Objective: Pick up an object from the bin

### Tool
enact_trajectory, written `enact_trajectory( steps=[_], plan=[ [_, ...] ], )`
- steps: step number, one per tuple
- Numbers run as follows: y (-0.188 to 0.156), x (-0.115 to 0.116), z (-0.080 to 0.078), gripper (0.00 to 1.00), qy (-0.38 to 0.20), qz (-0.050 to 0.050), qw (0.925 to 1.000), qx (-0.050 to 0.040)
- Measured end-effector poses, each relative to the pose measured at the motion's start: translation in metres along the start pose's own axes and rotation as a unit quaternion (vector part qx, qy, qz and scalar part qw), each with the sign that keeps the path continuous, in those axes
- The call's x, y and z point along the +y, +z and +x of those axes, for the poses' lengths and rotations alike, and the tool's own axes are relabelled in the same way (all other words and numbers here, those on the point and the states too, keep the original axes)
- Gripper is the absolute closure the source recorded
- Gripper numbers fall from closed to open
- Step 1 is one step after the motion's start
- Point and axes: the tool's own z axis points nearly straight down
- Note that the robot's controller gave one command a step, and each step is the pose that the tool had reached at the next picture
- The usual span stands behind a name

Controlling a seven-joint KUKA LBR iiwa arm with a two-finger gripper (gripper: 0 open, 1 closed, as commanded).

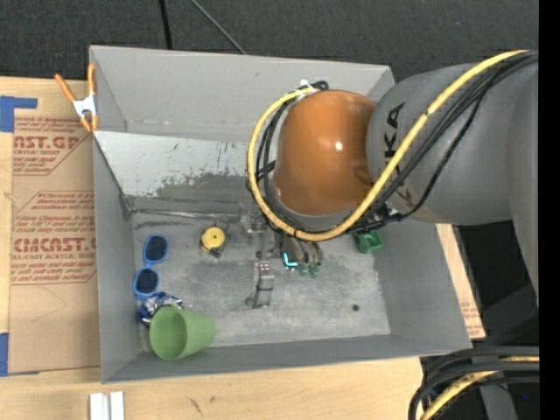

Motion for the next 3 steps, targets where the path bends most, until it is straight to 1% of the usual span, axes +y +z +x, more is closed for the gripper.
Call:
enact_trajectory(
  steps=[1,2,3],
  plan=[
    [0.099,0.052,0.023,0.0,-0.06,0.0,0.9982,0.0007],
    [0.128,0.105,0.023,0.0,-0.027,0.003,0.9996,-0.0032],
    [0.128,0.1,0.023,1.0,-0.024,0.005,0.9997,0.0]
  ],
)
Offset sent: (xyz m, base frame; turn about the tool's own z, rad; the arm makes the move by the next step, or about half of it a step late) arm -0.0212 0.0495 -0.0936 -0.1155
